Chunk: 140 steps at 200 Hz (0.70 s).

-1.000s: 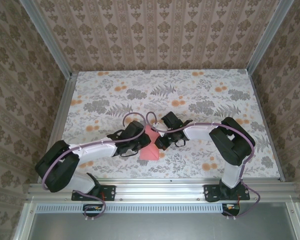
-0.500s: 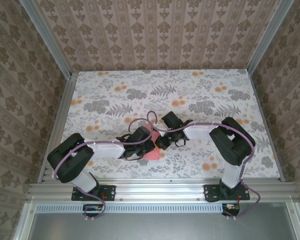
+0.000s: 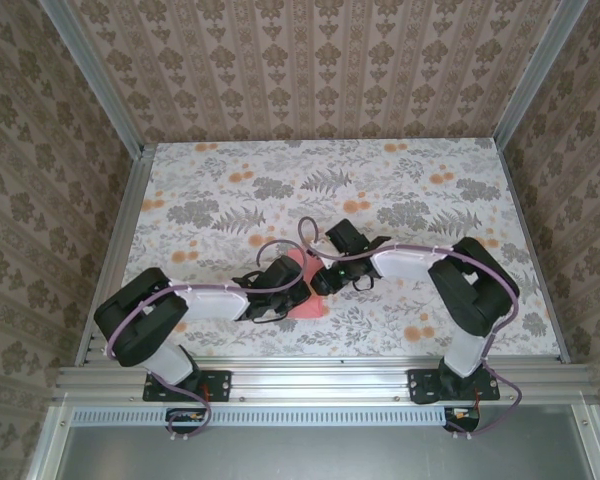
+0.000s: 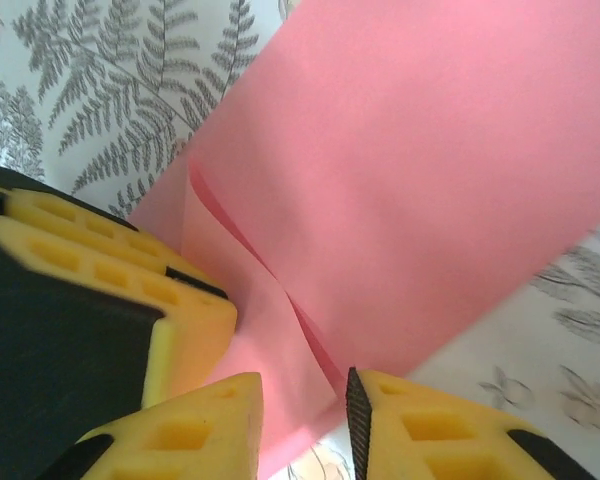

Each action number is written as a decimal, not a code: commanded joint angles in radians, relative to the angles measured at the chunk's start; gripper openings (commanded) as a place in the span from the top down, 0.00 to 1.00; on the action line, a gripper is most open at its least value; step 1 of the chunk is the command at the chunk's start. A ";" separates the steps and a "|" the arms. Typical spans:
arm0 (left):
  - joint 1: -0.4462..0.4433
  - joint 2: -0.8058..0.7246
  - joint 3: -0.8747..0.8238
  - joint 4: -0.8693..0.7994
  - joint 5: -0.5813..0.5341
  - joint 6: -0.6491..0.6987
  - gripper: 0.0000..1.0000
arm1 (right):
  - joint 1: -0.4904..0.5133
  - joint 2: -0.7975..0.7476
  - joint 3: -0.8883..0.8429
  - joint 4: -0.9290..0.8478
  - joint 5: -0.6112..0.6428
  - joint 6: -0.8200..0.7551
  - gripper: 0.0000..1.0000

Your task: Fold a paper plane with a square sheet of paper (pick it up from the middle)

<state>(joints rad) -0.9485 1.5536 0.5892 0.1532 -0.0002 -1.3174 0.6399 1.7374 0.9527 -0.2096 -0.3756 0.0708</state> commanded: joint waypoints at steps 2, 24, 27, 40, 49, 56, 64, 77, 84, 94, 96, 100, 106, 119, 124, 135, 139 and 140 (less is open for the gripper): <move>-0.007 0.014 -0.033 -0.098 -0.012 -0.014 0.85 | -0.031 -0.115 -0.003 -0.067 0.041 0.081 0.67; -0.007 0.014 -0.028 -0.098 -0.014 -0.008 0.84 | -0.035 -0.180 -0.040 -0.094 -0.021 0.113 0.67; -0.007 0.015 -0.027 -0.098 -0.015 -0.009 0.84 | -0.036 -0.187 -0.044 -0.099 -0.042 0.116 0.68; -0.006 0.015 -0.023 -0.096 -0.014 -0.008 0.84 | -0.036 -0.209 -0.067 -0.101 -0.134 0.161 0.74; -0.006 0.014 -0.021 -0.098 -0.013 -0.008 0.84 | -0.035 -0.220 -0.090 -0.083 -0.192 0.215 0.81; -0.006 0.015 -0.021 -0.097 -0.015 -0.009 0.84 | -0.033 -0.226 -0.111 -0.059 -0.240 0.258 0.85; -0.007 0.014 -0.020 -0.096 -0.015 -0.010 0.84 | -0.028 -0.233 -0.132 -0.038 -0.276 0.295 0.89; -0.006 0.016 -0.016 -0.096 -0.015 -0.010 0.84 | -0.018 -0.240 -0.162 -0.011 -0.299 0.346 0.94; -0.007 0.018 -0.013 -0.096 -0.014 -0.008 0.84 | -0.013 -0.239 -0.173 0.000 -0.307 0.368 0.95; -0.007 0.018 -0.009 -0.096 -0.015 -0.006 0.84 | -0.002 -0.233 -0.186 0.020 -0.323 0.393 0.95; -0.007 0.019 -0.009 -0.096 -0.014 -0.006 0.84 | 0.001 -0.231 -0.187 0.024 -0.325 0.397 0.95; -0.007 0.019 -0.006 -0.096 -0.014 -0.006 0.84 | 0.005 -0.229 -0.188 0.028 -0.330 0.403 0.96; -0.007 0.021 -0.004 -0.096 -0.014 -0.005 0.84 | 0.014 -0.223 -0.189 0.034 -0.331 0.412 0.96; -0.007 0.023 -0.001 -0.095 -0.011 -0.004 0.84 | 0.029 -0.208 -0.187 0.057 -0.336 0.435 0.96; -0.007 0.025 0.000 -0.092 -0.011 -0.003 0.84 | 0.034 -0.202 -0.184 0.066 -0.338 0.443 0.96; -0.006 0.028 0.003 -0.086 -0.010 0.001 0.84 | 0.047 -0.184 -0.179 0.077 -0.330 0.450 0.96; -0.006 0.028 0.004 -0.086 -0.008 0.004 0.84 | 0.052 -0.174 -0.173 0.076 -0.324 0.453 0.96; -0.007 0.028 0.004 -0.086 -0.008 0.004 0.84 | 0.053 -0.173 -0.171 0.076 -0.322 0.453 0.96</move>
<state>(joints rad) -0.9485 1.5539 0.5915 0.1516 -0.0006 -1.3170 0.6689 1.5242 0.7673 -0.1833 -0.6659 0.4557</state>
